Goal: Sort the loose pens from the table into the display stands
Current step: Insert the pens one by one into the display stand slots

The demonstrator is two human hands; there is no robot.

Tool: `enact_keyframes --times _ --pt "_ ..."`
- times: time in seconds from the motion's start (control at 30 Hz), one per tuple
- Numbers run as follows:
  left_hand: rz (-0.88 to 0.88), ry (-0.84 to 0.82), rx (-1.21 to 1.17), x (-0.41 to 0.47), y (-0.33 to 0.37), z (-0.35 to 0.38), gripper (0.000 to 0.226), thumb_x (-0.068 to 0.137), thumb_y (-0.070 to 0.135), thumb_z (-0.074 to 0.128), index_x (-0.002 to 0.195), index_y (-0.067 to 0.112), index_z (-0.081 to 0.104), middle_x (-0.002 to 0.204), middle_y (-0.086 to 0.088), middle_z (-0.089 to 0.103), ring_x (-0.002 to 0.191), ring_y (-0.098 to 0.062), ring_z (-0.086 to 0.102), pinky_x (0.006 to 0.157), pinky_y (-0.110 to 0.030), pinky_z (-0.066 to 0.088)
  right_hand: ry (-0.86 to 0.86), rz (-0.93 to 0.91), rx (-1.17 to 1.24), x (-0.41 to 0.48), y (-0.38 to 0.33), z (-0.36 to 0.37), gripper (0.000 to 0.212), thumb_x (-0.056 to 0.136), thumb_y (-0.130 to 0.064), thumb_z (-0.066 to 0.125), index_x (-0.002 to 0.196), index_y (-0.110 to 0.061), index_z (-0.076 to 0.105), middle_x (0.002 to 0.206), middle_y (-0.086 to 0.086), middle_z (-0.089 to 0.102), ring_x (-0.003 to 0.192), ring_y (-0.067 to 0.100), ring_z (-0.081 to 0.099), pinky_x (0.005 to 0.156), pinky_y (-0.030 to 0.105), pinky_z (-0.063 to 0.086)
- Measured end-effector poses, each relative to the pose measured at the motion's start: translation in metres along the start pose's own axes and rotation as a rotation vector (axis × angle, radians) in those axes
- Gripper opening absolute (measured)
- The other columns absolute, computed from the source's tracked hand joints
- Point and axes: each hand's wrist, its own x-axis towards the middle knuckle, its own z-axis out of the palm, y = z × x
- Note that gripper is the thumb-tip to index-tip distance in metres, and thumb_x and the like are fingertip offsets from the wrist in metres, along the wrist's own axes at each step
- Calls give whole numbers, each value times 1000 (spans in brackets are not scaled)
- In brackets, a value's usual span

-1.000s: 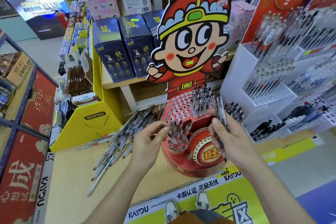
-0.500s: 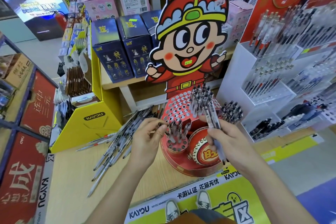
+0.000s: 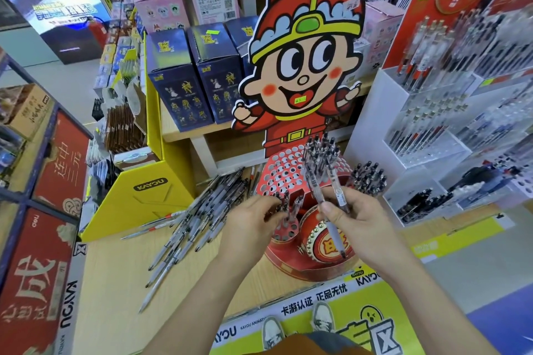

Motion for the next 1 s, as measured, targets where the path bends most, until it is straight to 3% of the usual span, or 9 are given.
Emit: enact_keyframes --times 0.1,0.2,0.33,0.47,0.57,0.7,0.83,0.93,1.0 --pt "8 -45 47 3 0 0 23 76 27 80 93 14 70 82 4 67 71 -14 62 63 -20 46 -1 -7 42 0 -1 2 24 95 -10 58 103 -32 65 79 -10 73 82 1 66 79 18 51" --pt "-96 -99 -10 6 0 -4 23 81 32 75 97 18 66 82 11 60 73 -8 52 64 -20 43 -35 22 118 -1 -6 5 22 96 -7 56 102 -25 68 77 -5 72 75 1 64 61 11 45" --pt "-172 -182 -61 5 1 -7 30 79 31 78 106 25 67 77 17 55 70 -6 51 61 -12 38 -82 102 233 -2 -9 6 19 97 -8 55 105 -17 69 78 3 72 71 14 52 46 16 30" --pt "-404 -68 -517 7 19 -25 18 84 19 72 96 32 69 72 6 66 65 -8 58 60 -16 46 -137 112 266 0 -11 3 20 96 -5 54 107 -10 69 77 6 72 57 8 46 43 16 26" --pt "-470 -117 -923 17 40 -48 24 89 33 59 106 22 71 85 -1 72 65 -14 58 57 -24 46 -203 104 251 2 -12 6 20 95 -6 54 103 -12 71 74 5 70 54 10 43 44 17 24" --pt "-409 -221 -1026 22 52 -62 24 84 28 59 102 15 70 77 -6 70 60 -10 59 55 -20 45 -327 102 223 2 -15 14 15 94 -11 60 96 -15 74 78 7 72 65 16 55 49 19 32" --pt "-441 36 -1067 19 43 -71 13 73 24 68 80 18 76 75 -7 72 65 -13 64 60 -23 51 -288 126 241 4 -19 16 24 90 -29 57 106 -12 65 73 -1 67 51 4 50 43 15 30" --pt "-418 236 -994 19 27 -90 12 76 16 66 84 10 73 73 -2 73 68 -11 67 60 -19 52 -201 117 392 9 -17 8 36 90 -46 46 105 -18 62 79 6 57 52 10 33 44 20 18" --pt "-419 284 -880 17 14 -95 9 82 4 65 87 7 71 74 1 74 70 -7 69 63 -16 52 -133 90 432 13 -13 1 31 93 -42 45 100 -19 64 79 7 55 55 13 35 46 25 20"
